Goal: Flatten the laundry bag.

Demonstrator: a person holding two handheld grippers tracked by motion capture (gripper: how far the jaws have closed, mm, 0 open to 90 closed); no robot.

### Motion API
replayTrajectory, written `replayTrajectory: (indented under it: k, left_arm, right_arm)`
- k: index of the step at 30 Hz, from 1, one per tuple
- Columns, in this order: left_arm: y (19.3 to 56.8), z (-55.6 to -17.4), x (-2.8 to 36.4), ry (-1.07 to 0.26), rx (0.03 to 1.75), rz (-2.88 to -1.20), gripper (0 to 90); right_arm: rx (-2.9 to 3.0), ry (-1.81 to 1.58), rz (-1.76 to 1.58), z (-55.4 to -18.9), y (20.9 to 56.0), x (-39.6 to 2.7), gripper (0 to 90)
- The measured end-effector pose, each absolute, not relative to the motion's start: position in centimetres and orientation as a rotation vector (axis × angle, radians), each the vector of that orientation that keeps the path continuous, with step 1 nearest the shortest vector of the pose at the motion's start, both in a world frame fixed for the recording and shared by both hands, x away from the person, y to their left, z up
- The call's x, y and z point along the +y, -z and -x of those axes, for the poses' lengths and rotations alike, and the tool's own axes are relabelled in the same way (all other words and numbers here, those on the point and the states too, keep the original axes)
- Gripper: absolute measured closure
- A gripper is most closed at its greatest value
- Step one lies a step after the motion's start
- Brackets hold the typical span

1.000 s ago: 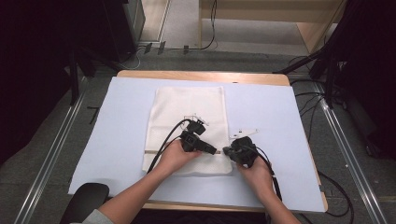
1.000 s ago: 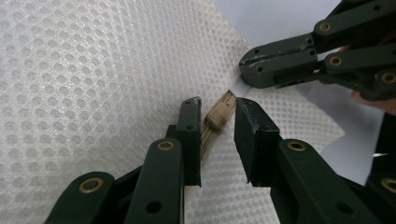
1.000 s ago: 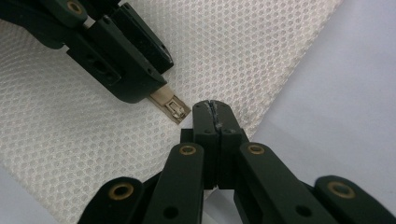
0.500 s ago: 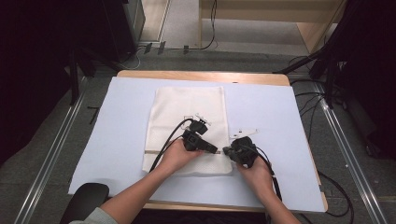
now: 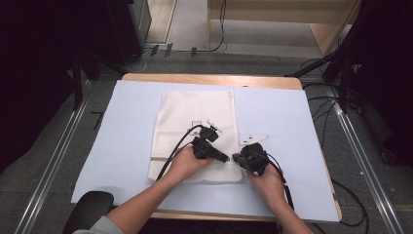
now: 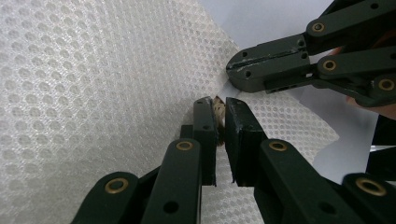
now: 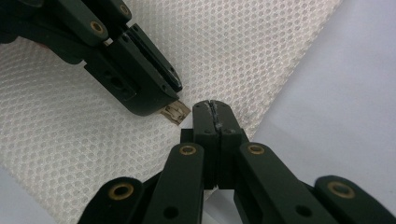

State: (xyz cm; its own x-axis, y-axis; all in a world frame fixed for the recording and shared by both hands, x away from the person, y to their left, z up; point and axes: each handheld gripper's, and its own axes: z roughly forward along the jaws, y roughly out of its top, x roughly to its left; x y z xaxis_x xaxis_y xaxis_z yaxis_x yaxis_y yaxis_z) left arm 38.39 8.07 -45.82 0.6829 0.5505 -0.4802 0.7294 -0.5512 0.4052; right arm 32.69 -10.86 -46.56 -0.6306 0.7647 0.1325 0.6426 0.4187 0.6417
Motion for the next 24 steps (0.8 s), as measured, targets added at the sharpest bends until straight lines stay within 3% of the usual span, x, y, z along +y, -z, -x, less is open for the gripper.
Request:
replayTrajectory:
  k: [6, 24]
  left_arm:
    - [45.73, -38.11, 7.71, 0.363, 0.966, -2.316, 88.4]
    - [46.14, -38.17, 8.57, 0.428, 1.041, -2.237, 88.9]
  right_arm:
    - [2.491, -1.014, -1.264, -32.58, 46.46, -10.66, 90.0]
    - [2.49, -1.046, -1.294, -32.51, 46.8, -10.72, 90.0]
